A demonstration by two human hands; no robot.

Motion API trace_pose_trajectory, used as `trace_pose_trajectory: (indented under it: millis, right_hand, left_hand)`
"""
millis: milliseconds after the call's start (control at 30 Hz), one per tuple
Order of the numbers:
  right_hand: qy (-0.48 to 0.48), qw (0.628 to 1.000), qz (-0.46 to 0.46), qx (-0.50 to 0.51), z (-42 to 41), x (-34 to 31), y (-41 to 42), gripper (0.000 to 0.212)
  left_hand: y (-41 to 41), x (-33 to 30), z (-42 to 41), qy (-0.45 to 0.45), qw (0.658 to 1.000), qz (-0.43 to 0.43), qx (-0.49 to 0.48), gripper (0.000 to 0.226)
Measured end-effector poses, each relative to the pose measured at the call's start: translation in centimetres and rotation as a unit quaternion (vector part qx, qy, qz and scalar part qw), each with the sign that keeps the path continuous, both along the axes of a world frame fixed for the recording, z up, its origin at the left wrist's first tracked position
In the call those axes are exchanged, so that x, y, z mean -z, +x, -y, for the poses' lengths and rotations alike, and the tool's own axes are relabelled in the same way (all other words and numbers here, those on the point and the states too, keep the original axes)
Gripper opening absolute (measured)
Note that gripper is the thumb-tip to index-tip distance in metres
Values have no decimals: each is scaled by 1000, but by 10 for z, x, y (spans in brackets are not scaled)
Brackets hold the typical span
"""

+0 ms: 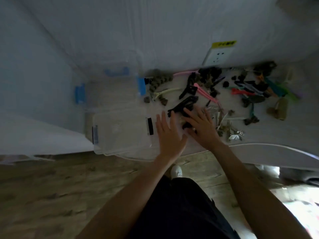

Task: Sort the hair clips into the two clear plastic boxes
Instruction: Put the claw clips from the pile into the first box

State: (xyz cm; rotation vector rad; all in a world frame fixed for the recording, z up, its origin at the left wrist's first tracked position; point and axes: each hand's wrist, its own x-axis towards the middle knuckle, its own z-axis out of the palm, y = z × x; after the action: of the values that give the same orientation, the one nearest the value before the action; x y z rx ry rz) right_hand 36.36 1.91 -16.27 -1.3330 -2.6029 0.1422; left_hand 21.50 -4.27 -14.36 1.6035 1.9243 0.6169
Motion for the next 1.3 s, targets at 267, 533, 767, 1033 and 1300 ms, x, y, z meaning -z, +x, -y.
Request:
trace_pose_trajectory:
  millis: [267, 533, 767, 1033, 1300]
  right_hand:
    - [-128, 921, -85, 357, 71, 13, 81, 113]
    - [-153, 959, -38, 234, -43, 24, 58, 99]
    - [-132, 979, -88, 129, -101, -8, 55, 90]
    - [-153, 979, -133, -10, -127, -13, 41, 51]
    - [-117, 984, -41, -127, -154, -27, -11, 54]
  left_hand:
    - [4, 29, -28, -62, 996, -41, 56, 113]
    - [20, 24, -54, -38, 998, 10, -52, 110]
    - [20, 11, -78, -46, 984, -124, -119, 94]
    - [5, 1, -114, -88, 988, -128, -28, 61]
    - [-22, -53, -79, 49, 987, -19, -149, 59]
